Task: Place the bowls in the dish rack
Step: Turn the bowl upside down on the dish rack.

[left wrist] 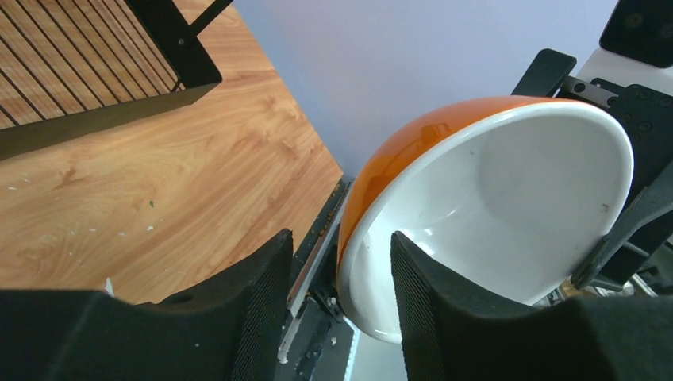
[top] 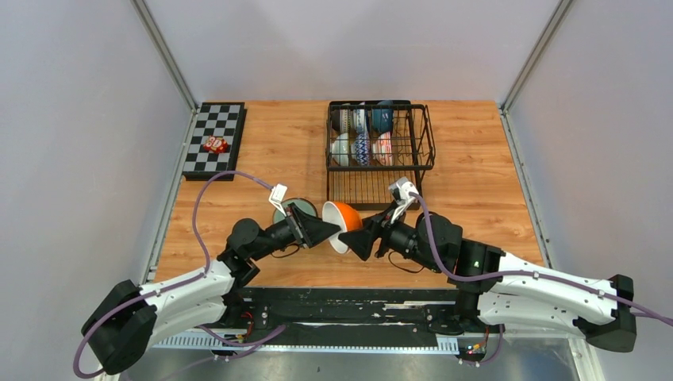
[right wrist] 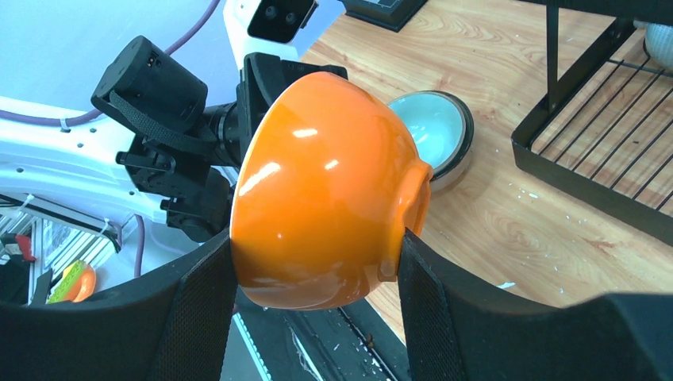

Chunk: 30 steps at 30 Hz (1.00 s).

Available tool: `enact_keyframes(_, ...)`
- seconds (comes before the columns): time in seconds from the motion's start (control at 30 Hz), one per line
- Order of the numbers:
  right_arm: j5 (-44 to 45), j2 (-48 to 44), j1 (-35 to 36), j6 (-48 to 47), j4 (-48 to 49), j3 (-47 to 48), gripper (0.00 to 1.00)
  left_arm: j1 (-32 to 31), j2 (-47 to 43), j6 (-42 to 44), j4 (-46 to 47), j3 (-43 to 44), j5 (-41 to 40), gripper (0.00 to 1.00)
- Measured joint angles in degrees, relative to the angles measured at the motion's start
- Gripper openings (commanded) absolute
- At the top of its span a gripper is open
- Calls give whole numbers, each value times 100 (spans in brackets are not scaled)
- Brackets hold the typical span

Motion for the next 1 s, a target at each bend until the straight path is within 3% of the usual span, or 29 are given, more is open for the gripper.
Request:
enact_keyframes(0.3, 291, -9, 0, -319, -332, 448, 3, 2, -896, 452, -1705, 684, -258, 71)
enact_keyframes(0.5, 605, 44, 0, -767, -743, 876, 3, 0, -1451, 1316, -3790, 1945, -911, 86)
enact_keyframes(0.77, 1126, 431, -2, -1843, -1355, 2055, 3, 0, -1650, 2441, -6111, 3397, -1794, 88)
enact_keyframes(1.0, 1539, 953, -2, -3335, -1674, 2905, 3, 0, -1655, 3254, -7508, 3965, -2238, 89)
